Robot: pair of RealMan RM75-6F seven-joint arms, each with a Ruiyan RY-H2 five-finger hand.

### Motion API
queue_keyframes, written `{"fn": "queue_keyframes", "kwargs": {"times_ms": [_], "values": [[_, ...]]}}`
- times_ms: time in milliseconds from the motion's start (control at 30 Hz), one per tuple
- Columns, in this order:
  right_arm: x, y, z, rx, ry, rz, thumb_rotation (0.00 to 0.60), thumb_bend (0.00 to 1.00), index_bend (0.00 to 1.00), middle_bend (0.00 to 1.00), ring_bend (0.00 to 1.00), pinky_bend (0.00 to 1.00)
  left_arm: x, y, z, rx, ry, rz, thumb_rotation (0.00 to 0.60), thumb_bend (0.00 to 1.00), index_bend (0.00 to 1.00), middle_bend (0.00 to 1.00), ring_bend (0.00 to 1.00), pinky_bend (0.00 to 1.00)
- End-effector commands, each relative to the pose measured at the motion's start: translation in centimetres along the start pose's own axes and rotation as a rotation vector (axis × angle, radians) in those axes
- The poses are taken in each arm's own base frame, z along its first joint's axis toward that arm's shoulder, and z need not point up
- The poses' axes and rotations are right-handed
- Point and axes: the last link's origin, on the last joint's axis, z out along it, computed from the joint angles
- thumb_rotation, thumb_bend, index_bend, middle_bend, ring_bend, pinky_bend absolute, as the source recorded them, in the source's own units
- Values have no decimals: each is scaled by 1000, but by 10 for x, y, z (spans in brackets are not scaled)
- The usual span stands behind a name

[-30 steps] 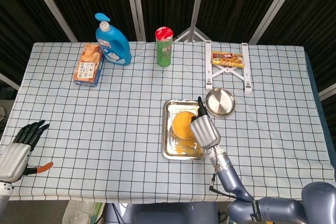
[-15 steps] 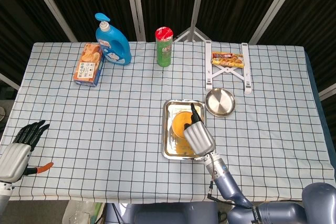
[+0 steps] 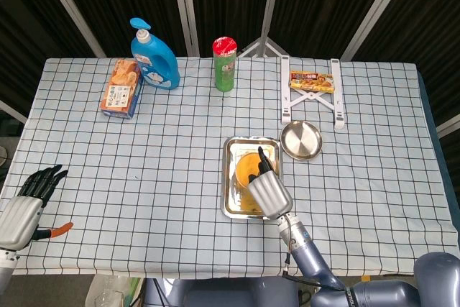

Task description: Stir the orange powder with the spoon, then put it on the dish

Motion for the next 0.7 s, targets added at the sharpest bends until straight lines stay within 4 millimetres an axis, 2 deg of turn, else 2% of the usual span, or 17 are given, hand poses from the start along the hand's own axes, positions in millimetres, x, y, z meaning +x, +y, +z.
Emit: {"fn": "queue_keyframes", "kwargs": {"times_ms": [33, 400, 700], "values": [[2, 1, 1, -3, 14, 0, 600, 842, 756, 681, 350, 0, 0, 0, 0, 0, 0, 0, 600, 0, 0, 0, 0, 0], [2, 16, 15, -72, 66, 7, 600, 841, 756, 682, 351, 0, 0, 0, 0, 0, 1, 0, 600, 0, 0, 0, 0, 0], [9, 14, 13, -57, 96, 50, 600, 841, 756, 681, 362, 0, 0, 0, 0, -1, 3, 1, 600, 0, 0, 0, 0, 0]]}}
